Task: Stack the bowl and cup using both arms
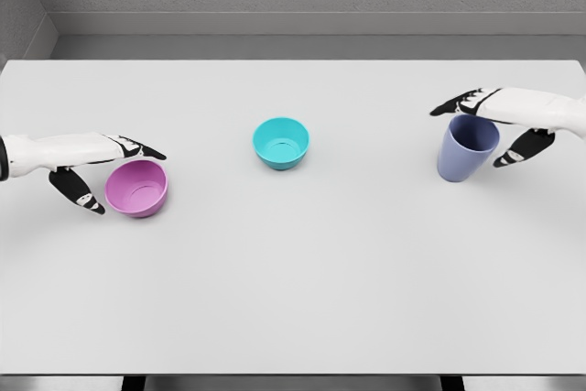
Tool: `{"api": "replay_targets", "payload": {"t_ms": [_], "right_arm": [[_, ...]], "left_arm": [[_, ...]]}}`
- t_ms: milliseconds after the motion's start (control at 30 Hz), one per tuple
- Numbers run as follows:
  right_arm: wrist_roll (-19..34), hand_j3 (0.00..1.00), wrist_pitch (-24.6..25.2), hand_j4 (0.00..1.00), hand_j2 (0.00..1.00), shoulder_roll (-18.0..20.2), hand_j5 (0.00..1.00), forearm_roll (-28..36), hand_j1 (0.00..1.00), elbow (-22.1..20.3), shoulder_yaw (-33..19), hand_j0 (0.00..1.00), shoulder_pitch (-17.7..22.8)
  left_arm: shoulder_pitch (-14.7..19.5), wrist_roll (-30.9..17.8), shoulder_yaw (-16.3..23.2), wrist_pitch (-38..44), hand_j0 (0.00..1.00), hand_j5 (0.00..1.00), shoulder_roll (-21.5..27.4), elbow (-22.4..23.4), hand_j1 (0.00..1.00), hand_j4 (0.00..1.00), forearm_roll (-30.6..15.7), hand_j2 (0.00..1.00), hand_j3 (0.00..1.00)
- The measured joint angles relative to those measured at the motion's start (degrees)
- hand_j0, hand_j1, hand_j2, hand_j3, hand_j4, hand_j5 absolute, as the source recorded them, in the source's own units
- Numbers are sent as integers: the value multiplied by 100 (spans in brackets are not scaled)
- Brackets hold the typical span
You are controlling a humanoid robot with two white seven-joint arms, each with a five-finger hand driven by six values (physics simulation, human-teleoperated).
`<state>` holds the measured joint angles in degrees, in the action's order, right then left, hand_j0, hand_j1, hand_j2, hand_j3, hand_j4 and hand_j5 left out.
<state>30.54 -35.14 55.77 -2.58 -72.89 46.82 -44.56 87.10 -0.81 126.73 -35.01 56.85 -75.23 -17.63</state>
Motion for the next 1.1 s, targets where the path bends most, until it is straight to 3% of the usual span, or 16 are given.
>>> {"api": "replay_targets", "payload": {"t_ms": [1000, 1100], "right_arm": [[74, 100, 0, 100, 100, -293, 100, -13, 100, 365, 169, 100, -79], [111, 96, 0, 96, 96, -312, 96, -27, 96, 393, 173, 96, -79]], "left_arm": [[-79, 0, 9, 0, 100, 100, -191, 9, 100, 100, 0, 100, 100], [-79, 0, 9, 0, 100, 100, -203, 9, 100, 100, -1, 100, 100]]}}
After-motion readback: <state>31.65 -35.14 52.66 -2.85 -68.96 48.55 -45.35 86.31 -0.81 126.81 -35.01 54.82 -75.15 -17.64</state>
